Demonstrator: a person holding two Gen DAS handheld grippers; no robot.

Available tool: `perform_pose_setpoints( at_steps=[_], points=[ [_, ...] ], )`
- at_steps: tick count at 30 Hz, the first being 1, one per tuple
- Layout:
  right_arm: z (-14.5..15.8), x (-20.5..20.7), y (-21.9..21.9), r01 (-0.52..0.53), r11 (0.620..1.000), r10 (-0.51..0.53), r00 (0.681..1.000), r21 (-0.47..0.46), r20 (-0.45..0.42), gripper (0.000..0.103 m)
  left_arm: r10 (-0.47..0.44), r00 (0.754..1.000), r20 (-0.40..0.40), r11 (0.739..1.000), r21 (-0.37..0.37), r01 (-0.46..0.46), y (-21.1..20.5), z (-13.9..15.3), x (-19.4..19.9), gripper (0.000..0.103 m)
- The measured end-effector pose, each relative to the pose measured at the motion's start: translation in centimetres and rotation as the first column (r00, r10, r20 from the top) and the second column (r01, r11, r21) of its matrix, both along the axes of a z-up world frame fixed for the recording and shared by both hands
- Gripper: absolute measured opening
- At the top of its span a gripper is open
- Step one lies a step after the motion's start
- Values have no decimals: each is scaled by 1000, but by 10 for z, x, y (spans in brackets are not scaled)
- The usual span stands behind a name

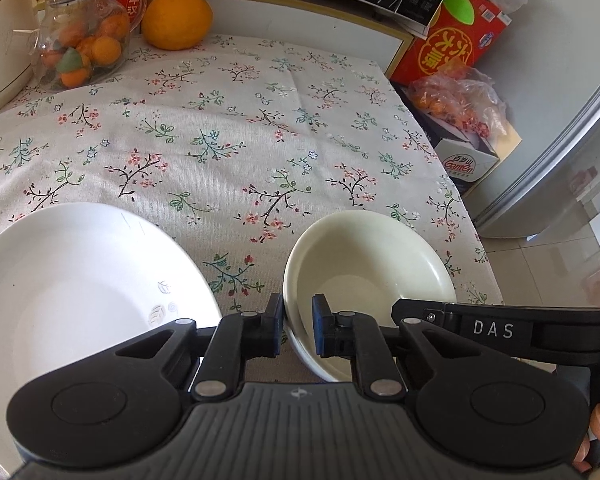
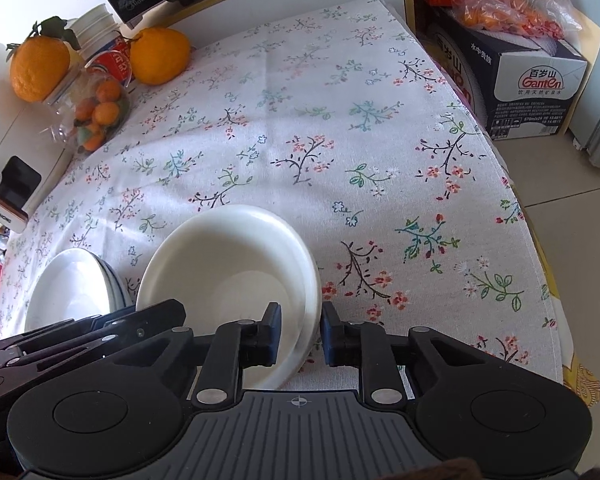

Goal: Organize plates and bowls
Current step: 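Close the left gripper on the bowl stack rim and lift it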

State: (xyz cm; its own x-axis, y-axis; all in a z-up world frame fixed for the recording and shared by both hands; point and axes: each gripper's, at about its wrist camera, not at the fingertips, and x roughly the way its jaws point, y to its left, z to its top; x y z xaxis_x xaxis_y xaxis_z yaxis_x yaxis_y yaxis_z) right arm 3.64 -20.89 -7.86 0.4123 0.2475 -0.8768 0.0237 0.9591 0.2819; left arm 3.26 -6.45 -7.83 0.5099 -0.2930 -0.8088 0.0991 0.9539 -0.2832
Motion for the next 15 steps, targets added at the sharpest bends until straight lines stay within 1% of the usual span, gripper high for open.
perform_pose_setpoints(
  at_steps=[2, 7, 15],
  points=[
    [1, 0, 0, 2, 1000, -2, 1000, -9, 6, 20, 1, 1000, -1, 1000, -7, -1, 1, 1, 0, 11],
    [3, -1, 1, -1, 1000, 1, 1000, -20, 23, 20, 1, 1000, 16, 1000, -12, -1, 0, 4, -2, 11],
    [5, -2, 2, 2, 999, -1, 999, -38, 35, 20, -4, 1000, 10, 1000, -14, 4, -1, 2, -3, 11]
  ],
)
